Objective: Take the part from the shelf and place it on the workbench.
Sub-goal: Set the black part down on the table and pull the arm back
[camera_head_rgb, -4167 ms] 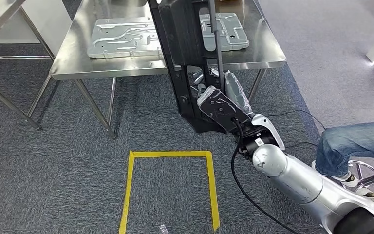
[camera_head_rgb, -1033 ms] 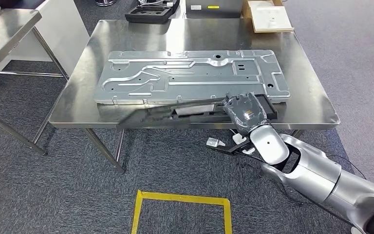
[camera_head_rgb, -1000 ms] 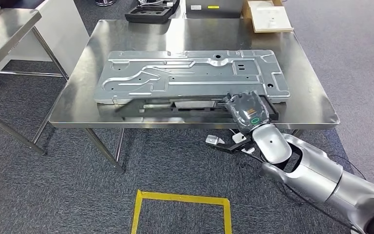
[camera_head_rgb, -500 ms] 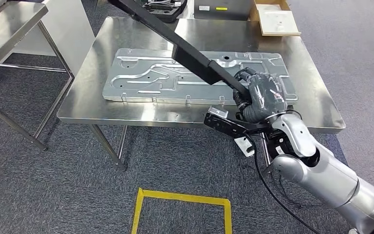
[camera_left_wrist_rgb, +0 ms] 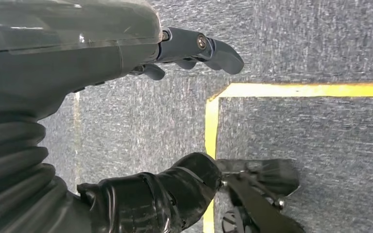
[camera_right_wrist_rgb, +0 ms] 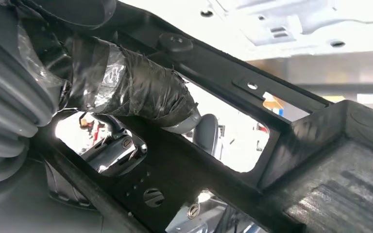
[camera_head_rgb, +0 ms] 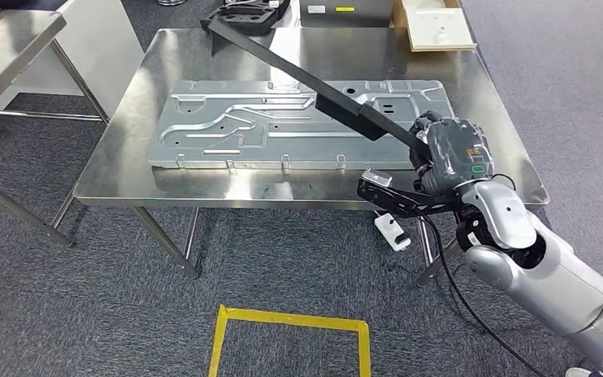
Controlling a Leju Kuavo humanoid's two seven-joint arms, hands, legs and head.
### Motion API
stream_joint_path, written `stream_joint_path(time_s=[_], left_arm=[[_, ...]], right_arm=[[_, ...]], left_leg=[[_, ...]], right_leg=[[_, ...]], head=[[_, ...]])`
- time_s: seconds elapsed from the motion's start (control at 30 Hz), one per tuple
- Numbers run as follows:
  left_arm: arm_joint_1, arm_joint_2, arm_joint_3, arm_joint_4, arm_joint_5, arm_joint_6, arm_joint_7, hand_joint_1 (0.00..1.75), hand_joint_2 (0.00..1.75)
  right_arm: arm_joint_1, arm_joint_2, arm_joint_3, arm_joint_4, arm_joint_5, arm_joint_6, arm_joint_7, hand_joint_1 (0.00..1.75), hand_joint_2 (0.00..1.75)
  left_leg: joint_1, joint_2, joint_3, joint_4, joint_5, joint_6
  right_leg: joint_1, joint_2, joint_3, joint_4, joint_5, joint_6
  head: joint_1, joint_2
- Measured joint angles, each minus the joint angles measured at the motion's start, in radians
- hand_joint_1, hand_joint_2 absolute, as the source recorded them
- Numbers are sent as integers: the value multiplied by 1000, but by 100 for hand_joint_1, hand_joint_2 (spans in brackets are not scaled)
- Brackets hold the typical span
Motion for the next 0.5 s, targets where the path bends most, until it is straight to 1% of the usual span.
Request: stream_joint_path(time_s=[0.03,0.07,0.1,0.13,0.2,0.27,0.3,0.33,0.4,0.43,0.47,0.5], left_arm=[[0,0,0,0,0,0,0,0,175],[-1,1,0,0,-1,0,0,0,175],[-2,2,0,0,-1,1,0,0,175],[-3,3,0,0,-1,1,0,0,175],[-5,4,0,0,-1,1,-1,0,175],[-5,4,0,0,-2,1,-1,0,175],[-4,3,0,0,-2,1,-1,0,175],[-4,3,0,0,-3,2,-1,0,175],[-5,3,0,0,-3,3,-1,0,175],[-5,3,0,0,-3,3,-2,0,175],[-5,3,0,0,-3,4,-2,0,175],[-4,3,0,0,-3,5,-1,0,175]], right_arm=[[3,-2,0,2,0,1,0,175,175],[4,-4,0,5,0,1,0,175,175],[5,-6,-1,7,1,2,-1,175,175],[6,-7,-1,8,1,2,-1,175,175],[10,-9,-1,11,1,2,-2,175,175],[14,-13,-4,14,2,3,-2,175,175],[14,-16,-6,15,2,3,-2,175,175],[15,-18,-9,16,2,5,-3,175,175],[15,-20,-14,18,4,12,-3,175,175],[16,-20,-14,19,5,18,-3,175,175],[17,-20,-14,21,6,24,-3,175,175],[18,-20,-14,23,7,29,-3,175,175]], left_leg=[[-2,0,27,-67,38,7],[-6,0,55,-126,64,14],[-10,-1,77,-173,75,19],[-13,-1,90,-197,74,22],[-17,-1,100,-211,64,27],[-12,0,115,-225,64,34],[-8,0,124,-233,64,38],[-5,1,132,-239,63,42],[-5,1,142,-241,56,47],[-5,1,148,-240,51,48],[-5,0,155,-239,44,47],[-4,-1,162,-237,37,46]], right_leg=[[1,1,5,1,-5,1],[3,1,9,0,-9,3],[4,1,12,0,-12,7],[4,1,13,-2,-13,11],[2,1,16,-8,-15,22],[1,0,17,-1,-24,32],[1,-1,5,25,-38,36],[0,-1,-19,71,-57,40],[-2,-2,-94,199,-96,45],[-5,-2,-127,246,-100,48],[-8,-3,-146,260,-85,51],[-11,-4,-145,235,-53,53]], head=[[0,0],[1,0],[0,0],[1,0],[1,0],[3,0],[5,0],[7,0],[9,0],[9,0],[10,0],[10,0]])
